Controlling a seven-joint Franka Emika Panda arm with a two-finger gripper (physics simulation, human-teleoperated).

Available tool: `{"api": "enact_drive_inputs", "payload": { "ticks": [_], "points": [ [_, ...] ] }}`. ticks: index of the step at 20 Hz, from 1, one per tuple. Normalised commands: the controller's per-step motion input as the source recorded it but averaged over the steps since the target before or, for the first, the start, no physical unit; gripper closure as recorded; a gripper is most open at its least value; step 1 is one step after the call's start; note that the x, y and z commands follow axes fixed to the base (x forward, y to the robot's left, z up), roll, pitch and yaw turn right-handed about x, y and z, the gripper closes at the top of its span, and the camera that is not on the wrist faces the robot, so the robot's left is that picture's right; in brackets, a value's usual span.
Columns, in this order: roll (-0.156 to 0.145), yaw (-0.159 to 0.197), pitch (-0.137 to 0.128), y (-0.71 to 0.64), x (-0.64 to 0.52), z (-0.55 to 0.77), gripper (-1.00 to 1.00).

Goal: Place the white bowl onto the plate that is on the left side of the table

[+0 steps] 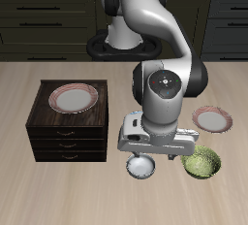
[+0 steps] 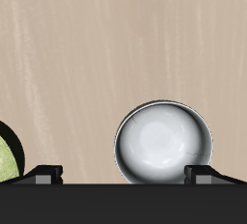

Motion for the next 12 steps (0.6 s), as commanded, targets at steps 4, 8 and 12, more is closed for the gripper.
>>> {"api": "enact_drive_inputs", "payload": {
  "ticks": [4,8,12],
  "points": [
    [0.001,-0.029,0.027,0.00,0.00,-0.24,-1.00],
    [0.001,-0.002,0.026,0.00,0.00,-0.25,-1.00],
    [-0.009,-0.008,0.039,-0.07,0.06,-0.25,-1.00]
  ]
}}
